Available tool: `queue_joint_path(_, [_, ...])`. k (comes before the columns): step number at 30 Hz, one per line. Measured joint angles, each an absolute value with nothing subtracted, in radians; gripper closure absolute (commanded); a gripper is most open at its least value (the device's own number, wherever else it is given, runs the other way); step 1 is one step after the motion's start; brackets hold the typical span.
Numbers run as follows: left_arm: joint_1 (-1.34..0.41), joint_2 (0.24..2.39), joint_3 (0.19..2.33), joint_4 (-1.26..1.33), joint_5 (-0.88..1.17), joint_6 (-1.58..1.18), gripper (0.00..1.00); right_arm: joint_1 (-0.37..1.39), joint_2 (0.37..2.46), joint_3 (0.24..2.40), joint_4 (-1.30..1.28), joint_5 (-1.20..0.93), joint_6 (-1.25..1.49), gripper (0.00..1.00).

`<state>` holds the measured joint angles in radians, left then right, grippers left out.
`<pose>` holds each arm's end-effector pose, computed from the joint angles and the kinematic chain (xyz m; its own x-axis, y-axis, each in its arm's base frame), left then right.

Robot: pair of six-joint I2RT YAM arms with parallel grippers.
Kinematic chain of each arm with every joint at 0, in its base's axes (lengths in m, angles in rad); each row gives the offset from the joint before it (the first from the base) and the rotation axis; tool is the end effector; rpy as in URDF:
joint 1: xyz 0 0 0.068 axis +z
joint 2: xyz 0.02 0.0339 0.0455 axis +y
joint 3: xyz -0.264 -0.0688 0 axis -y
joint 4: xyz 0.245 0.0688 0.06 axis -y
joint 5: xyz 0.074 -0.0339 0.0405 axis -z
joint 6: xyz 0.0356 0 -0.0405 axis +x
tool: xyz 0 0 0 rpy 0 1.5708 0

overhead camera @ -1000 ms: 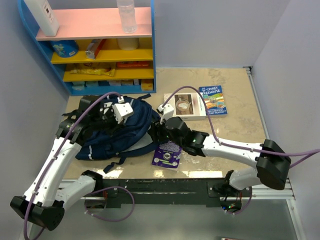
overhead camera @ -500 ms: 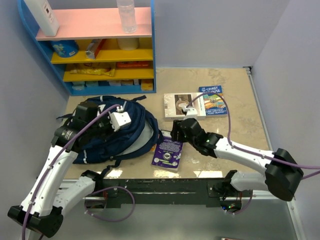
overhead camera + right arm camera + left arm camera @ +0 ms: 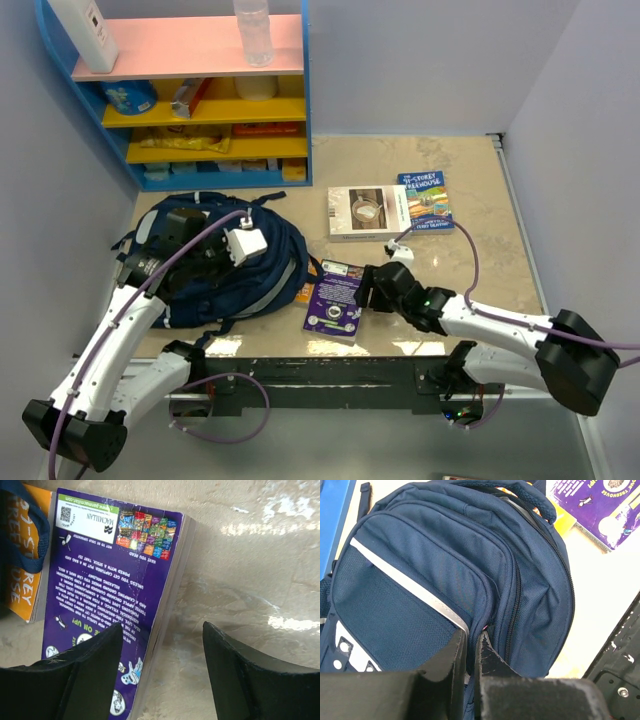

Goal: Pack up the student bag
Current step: Pick up the book from the center of the board.

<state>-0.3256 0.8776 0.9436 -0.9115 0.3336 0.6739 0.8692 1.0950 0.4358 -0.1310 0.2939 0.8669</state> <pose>0.1509 -0.0633 0.3121 -0.2370 0.7023 -0.6712 0.8394 0.4959 0.2225 0.1405 0.1503 0.1688 -0.7538 0.2384 -0.6123 -0.0384 0.9143 0.4032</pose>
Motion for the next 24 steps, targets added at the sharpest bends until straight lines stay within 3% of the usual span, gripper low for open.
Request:
queue_joint_path(12, [-0.321,0.869,0.923,-0.891,0.376,0.673,1.00,0.868,1.284,0.479,-0.003,0.242,0.918,0.59])
queue_joint_path(24, [-0.321,0.862,0.862,-0.853,0.420,0.674,1.00,0.867,1.287,0.517,-0.055,0.256,0.917,0.73])
